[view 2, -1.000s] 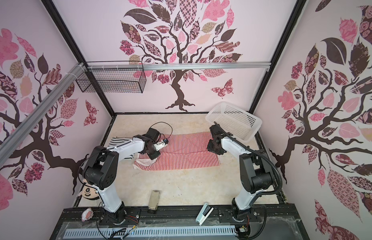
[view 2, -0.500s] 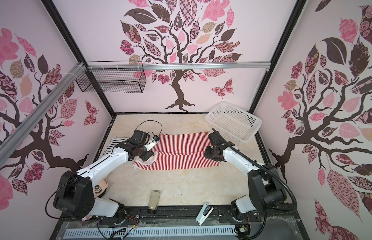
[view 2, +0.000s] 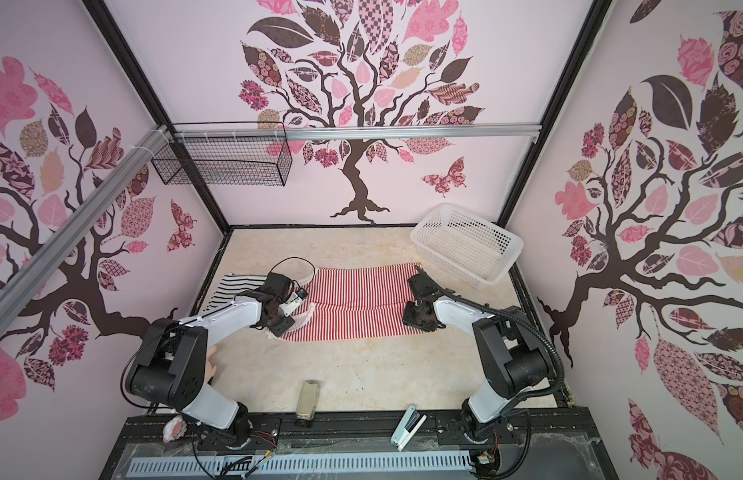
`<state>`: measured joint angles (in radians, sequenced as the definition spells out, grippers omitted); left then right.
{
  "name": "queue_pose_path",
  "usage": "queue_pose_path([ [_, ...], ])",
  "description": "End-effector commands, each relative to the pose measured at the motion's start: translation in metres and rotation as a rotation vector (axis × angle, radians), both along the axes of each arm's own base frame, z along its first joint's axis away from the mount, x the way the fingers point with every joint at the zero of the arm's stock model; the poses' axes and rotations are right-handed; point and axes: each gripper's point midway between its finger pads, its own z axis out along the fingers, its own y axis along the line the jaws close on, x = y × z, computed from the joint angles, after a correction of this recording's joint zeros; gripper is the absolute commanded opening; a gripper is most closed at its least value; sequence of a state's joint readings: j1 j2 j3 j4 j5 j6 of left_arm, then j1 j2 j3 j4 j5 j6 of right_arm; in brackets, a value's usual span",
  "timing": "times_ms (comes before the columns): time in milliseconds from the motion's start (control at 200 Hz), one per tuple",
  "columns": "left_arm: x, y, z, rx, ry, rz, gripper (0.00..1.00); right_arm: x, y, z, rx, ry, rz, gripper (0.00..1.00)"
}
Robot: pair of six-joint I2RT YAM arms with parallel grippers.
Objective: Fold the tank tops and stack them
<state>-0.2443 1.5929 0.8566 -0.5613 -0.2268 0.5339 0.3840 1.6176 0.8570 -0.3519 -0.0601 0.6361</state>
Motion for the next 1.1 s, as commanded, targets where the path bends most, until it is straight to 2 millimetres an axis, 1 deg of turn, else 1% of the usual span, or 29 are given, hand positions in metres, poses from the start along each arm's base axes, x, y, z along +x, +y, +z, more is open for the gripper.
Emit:
queue_pose_path([
  [0, -0.010, 0.023, -0.010, 0.072, 0.036, 0.029, 0.54, -0.015, -0.018, -0.023, -0.074, 0.076, -0.054, 0.45],
  [90, -0.020, 0.030, -0.018, 0.097, 0.076, 0.025, 0.54, -0.023, -0.022, -0.027, -0.086, 0.095, -0.066, 0.45],
  [240, -0.032, 0.029, -0.023, 0.090, 0.111, 0.007, 0.53, -0.039, -0.028, -0.026, -0.086, 0.118, -0.084, 0.45],
  [370, -0.039, 0.028, -0.019, 0.083, 0.118, -0.010, 0.53, -0.064, -0.037, -0.024, -0.081, 0.139, -0.106, 0.46],
  [480, -0.046, 0.028, -0.013, 0.079, 0.123, -0.031, 0.52, -0.089, -0.043, -0.023, -0.061, 0.157, -0.127, 0.46],
  [655, -0.063, 0.024, -0.007, 0.043, 0.157, -0.059, 0.52, -0.125, -0.052, -0.018, -0.037, 0.176, -0.158, 0.47],
  [795, -0.083, 0.021, -0.005, 0.011, 0.197, -0.080, 0.52, -0.150, -0.050, -0.014, 0.019, 0.184, -0.172, 0.47],
  [920, -0.097, 0.026, -0.002, 0.027, 0.206, -0.091, 0.52, -0.168, -0.049, -0.011, 0.042, 0.195, -0.175, 0.47],
  [981, -0.096, 0.030, 0.002, 0.046, 0.173, -0.086, 0.52, -0.172, -0.046, -0.006, 0.060, 0.190, -0.168, 0.47],
  [1031, -0.090, 0.031, 0.008, 0.053, 0.129, -0.074, 0.53, -0.172, -0.044, 0.001, 0.076, 0.176, -0.160, 0.47],
  [1096, -0.080, 0.029, 0.019, 0.038, 0.077, -0.057, 0.54, -0.166, -0.043, 0.016, 0.079, 0.139, -0.150, 0.48],
])
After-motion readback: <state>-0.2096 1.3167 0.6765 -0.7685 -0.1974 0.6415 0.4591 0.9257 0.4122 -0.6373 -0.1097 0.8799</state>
